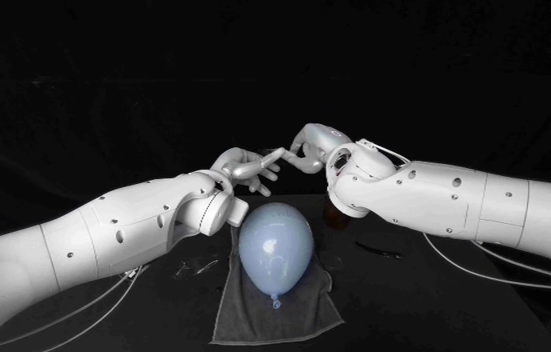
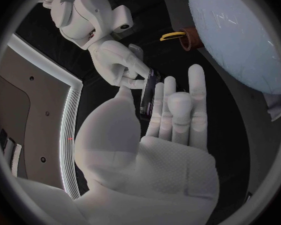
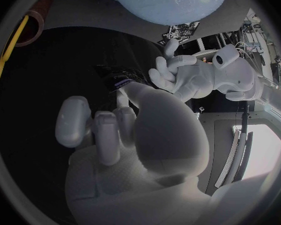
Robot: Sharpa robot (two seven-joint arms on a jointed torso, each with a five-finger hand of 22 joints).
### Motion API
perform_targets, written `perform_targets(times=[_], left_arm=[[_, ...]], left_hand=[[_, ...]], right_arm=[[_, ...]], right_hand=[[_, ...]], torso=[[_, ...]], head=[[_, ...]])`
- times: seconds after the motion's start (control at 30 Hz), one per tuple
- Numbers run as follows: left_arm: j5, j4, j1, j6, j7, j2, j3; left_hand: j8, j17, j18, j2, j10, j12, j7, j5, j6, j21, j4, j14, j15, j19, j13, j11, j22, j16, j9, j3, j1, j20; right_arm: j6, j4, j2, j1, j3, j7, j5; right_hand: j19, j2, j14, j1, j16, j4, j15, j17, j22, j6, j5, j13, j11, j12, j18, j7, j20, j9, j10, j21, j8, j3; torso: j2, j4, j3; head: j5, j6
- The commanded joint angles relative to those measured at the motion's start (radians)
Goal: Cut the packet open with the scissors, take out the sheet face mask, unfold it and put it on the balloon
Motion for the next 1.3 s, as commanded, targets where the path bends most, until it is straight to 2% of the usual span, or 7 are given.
perform_targets(times=[0.03,0.43,0.47,0.73,0.93,1.2,1.3], left_arm=[[0.010,-0.003,0.003,-0.008,-0.028,0.010,0.002],[0.006,-0.008,0.006,-0.029,-0.033,0.022,0.003],[0.006,-0.008,0.006,-0.031,-0.034,0.021,0.003],[0.006,-0.005,0.006,-0.029,-0.042,0.019,0.003],[0.004,-0.001,0.007,-0.021,-0.038,0.017,0.003],[0.006,0.002,0.006,-0.010,-0.023,0.012,0.003],[0.007,0.003,0.006,-0.010,-0.016,0.010,0.003]], left_hand=[[0.008,0.003,0.011,0.001,0.002,0.007,-0.008,0.000,0.002,0.008,-0.001,0.004,0.001,-0.008,0.005,-0.007,0.004,0.008,0.003,-0.004,-0.013,-0.001],[0.037,0.013,0.012,0.056,0.012,0.042,-0.022,0.000,0.018,0.041,-0.003,0.003,-0.009,-0.029,0.034,-0.019,0.027,0.030,0.021,0.022,0.005,-0.005],[0.040,0.012,0.012,0.090,0.009,0.048,-0.024,0.000,0.014,0.052,-0.005,0.001,-0.010,-0.037,0.041,-0.021,0.035,0.034,0.023,0.037,0.042,-0.006],[0.037,0.022,0.013,0.145,-0.008,0.053,-0.031,0.001,0.000,0.083,-0.010,0.005,-0.016,-0.053,0.053,-0.027,0.055,0.052,0.022,0.126,0.220,-0.009],[0.038,0.071,0.013,0.117,-0.015,0.048,-0.030,0.000,-0.006,0.136,-0.005,0.017,-0.016,-0.052,0.054,-0.027,0.087,0.095,0.021,0.263,0.316,-0.017],[0.069,0.252,0.013,0.038,-0.026,0.074,-0.029,-0.001,-0.021,0.265,-0.007,0.050,-0.017,-0.029,0.088,-0.027,0.165,0.216,0.051,0.451,0.272,-0.026],[0.075,0.259,0.013,0.035,-0.029,0.079,-0.029,0.000,-0.025,0.275,-0.009,0.049,-0.017,-0.036,0.094,-0.026,0.172,0.221,0.056,0.481,0.270,-0.026]], right_arm=[[0.010,0.009,0.001,0.000,0.001,-0.012,-0.029],[0.019,0.023,0.002,-0.002,0.001,-0.015,-0.041],[0.019,0.023,0.001,-0.002,0.001,-0.015,-0.042],[0.020,0.024,0.000,-0.003,0.001,-0.015,-0.042],[0.023,0.022,0.000,-0.003,0.001,-0.015,-0.041],[0.030,0.020,0.000,-0.003,0.001,-0.014,-0.038],[0.033,0.019,0.000,-0.003,0.001,-0.013,-0.036]], right_hand=[[0.000,0.009,0.091,0.002,0.007,0.000,-0.008,0.187,0.002,0.010,0.003,0.158,-0.007,0.002,0.002,-0.007,-0.007,0.089,0.065,0.000,0.086,0.004],[0.001,0.010,0.092,0.001,0.007,0.000,-0.008,0.188,0.003,0.010,0.003,0.159,-0.007,0.004,0.002,-0.007,-0.007,0.089,0.065,0.001,0.087,0.006],[0.002,0.009,0.092,0.000,0.007,-0.001,-0.009,0.188,0.005,0.009,0.003,0.160,-0.007,0.006,0.002,-0.007,-0.007,0.090,0.066,0.003,0.088,0.008],[0.002,0.010,0.092,0.000,0.007,-0.002,-0.009,0.189,0.005,0.009,0.003,0.161,-0.007,0.006,0.001,-0.007,-0.007,0.091,0.066,0.003,0.088,0.010],[0.002,0.010,0.092,0.000,0.007,-0.002,-0.009,0.189,0.005,0.009,0.003,0.161,-0.007,0.006,0.001,-0.007,-0.007,0.091,0.066,0.003,0.088,0.010],[0.002,0.009,0.092,-0.002,0.007,-0.002,-0.009,0.187,0.004,0.009,0.003,0.161,-0.007,0.006,0.002,-0.007,-0.007,0.091,0.066,0.002,0.089,0.012],[0.002,0.009,0.092,-0.002,0.007,-0.002,-0.009,0.187,0.004,0.009,0.003,0.161,-0.007,0.006,0.002,-0.007,-0.007,0.091,0.066,0.002,0.089,0.012]], torso=[[0.000,-0.0004,-0.0006],[0.000,0.0010,-0.0011],[0.000,0.0005,-0.0011],[0.000,0.0004,-0.0012],[0.000,0.0000,-0.0008],[0.000,-0.0003,-0.0008],[0.000,0.0002,-0.0010]], head=[[0.001,-0.002],[0.003,-0.004],[0.003,-0.005],[0.004,-0.005],[0.005,-0.006],[0.004,-0.007],[0.003,-0.007]])
